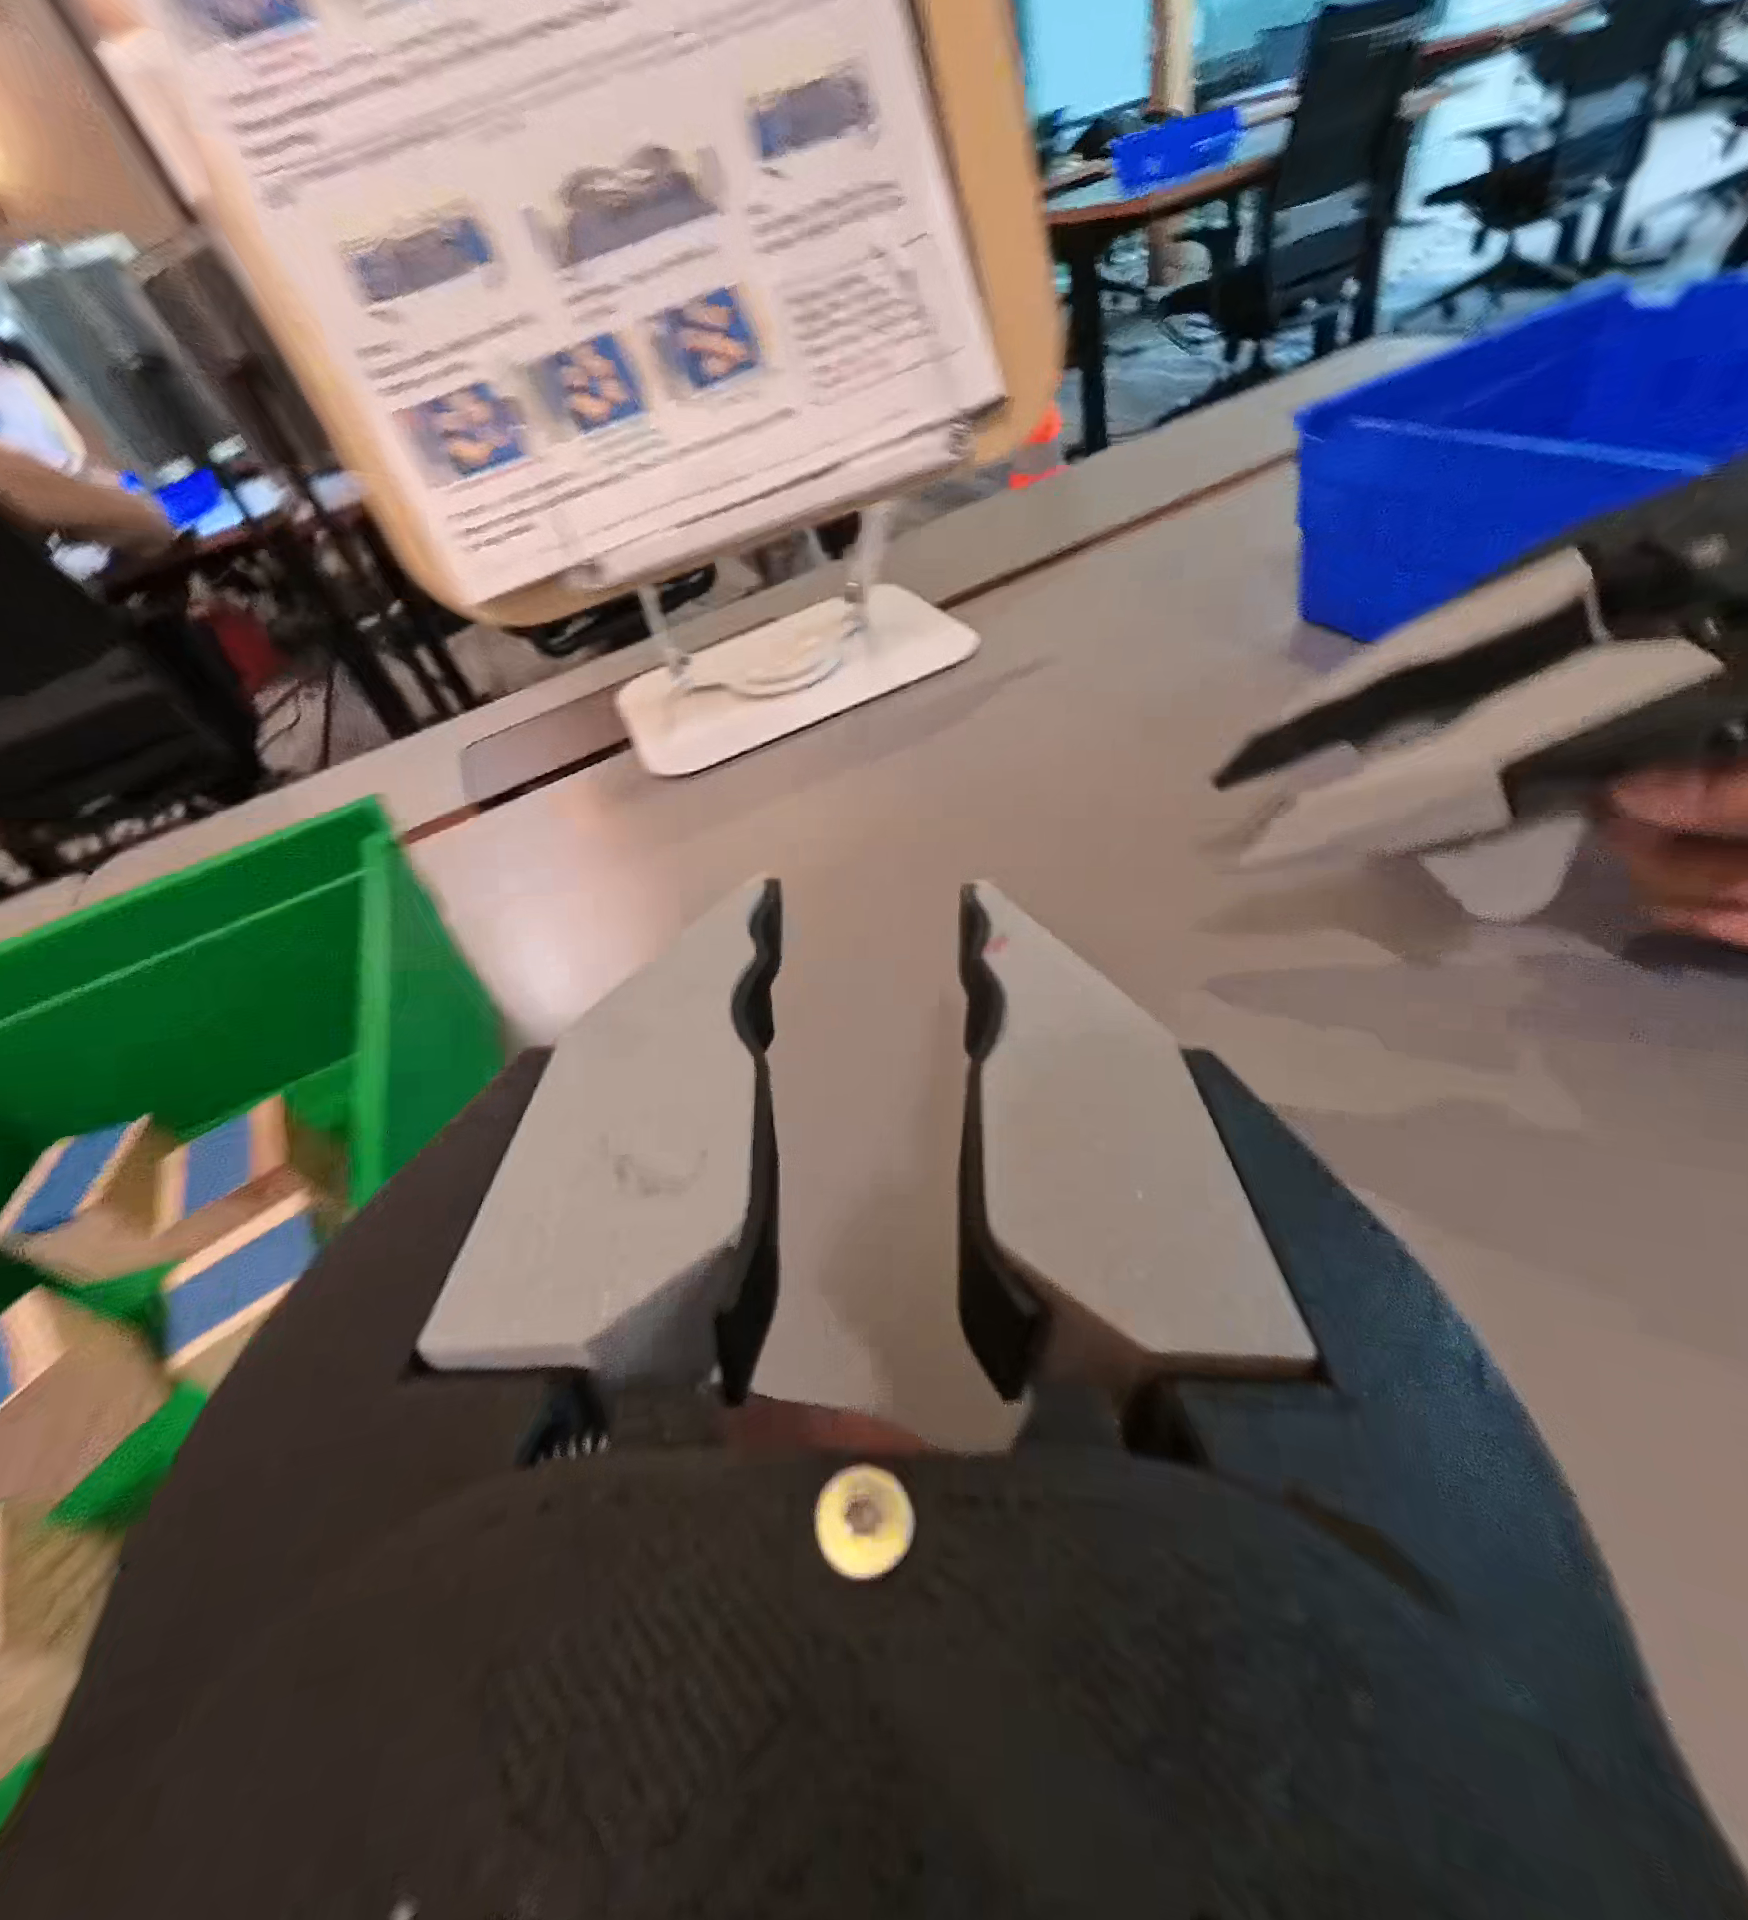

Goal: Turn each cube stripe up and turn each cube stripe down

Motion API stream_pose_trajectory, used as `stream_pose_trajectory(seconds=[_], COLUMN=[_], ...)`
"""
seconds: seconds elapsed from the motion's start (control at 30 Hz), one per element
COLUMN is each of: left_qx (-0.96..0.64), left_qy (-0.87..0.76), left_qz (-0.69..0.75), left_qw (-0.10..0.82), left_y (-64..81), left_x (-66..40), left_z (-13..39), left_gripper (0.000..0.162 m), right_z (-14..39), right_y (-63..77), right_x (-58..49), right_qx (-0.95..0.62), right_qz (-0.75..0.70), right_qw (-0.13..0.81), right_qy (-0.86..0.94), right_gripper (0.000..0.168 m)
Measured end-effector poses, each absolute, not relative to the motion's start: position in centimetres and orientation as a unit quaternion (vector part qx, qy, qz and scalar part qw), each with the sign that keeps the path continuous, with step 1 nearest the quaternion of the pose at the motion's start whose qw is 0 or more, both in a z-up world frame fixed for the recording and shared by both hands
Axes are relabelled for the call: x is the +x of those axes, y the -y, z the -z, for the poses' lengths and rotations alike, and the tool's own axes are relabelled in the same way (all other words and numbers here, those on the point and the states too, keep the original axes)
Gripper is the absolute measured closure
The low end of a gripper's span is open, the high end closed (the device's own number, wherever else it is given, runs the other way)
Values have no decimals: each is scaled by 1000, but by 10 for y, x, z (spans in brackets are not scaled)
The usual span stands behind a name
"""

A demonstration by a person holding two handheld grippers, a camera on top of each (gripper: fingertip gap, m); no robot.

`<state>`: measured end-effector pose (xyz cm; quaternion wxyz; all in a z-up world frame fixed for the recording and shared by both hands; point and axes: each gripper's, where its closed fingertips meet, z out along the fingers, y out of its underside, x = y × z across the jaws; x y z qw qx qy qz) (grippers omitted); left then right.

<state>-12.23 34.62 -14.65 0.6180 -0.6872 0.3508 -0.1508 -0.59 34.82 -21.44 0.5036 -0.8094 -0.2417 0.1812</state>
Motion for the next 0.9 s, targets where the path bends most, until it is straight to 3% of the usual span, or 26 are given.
stream_pose_trajectory(seconds=[0.1,0.2,0.4,0.57,0.7,0.9], left_qx=[-704,-742,-885,-919,-919,-930], left_qy=[-274,-183,-68,-86,-133,-135], left_qz=[170,120,79,-5,-120,-66], left_qw=[632,634,454,385,352,335], left_y=[-354,-390,-451,-464,-469,-463], left_x=[-187,-273,-367,-378,-393,-379], left_z=[108,97,193,242,254,247], left_gripper=[117,119,114,114,110,111], right_z=[210,207,193,192,192,189], right_y=[-349,-348,-345,-345,-344,-343], right_x=[-2,0,0,6,8,9], right_qx=[-793,-797,-781,-782,-783,-779], right_qz=[-169,-163,-159,-163,-173,-157], right_qw=[533,530,556,558,557,564], right_qy=[243,238,238,224,217,224], right_gripper=[127,126,127,127,127,127])
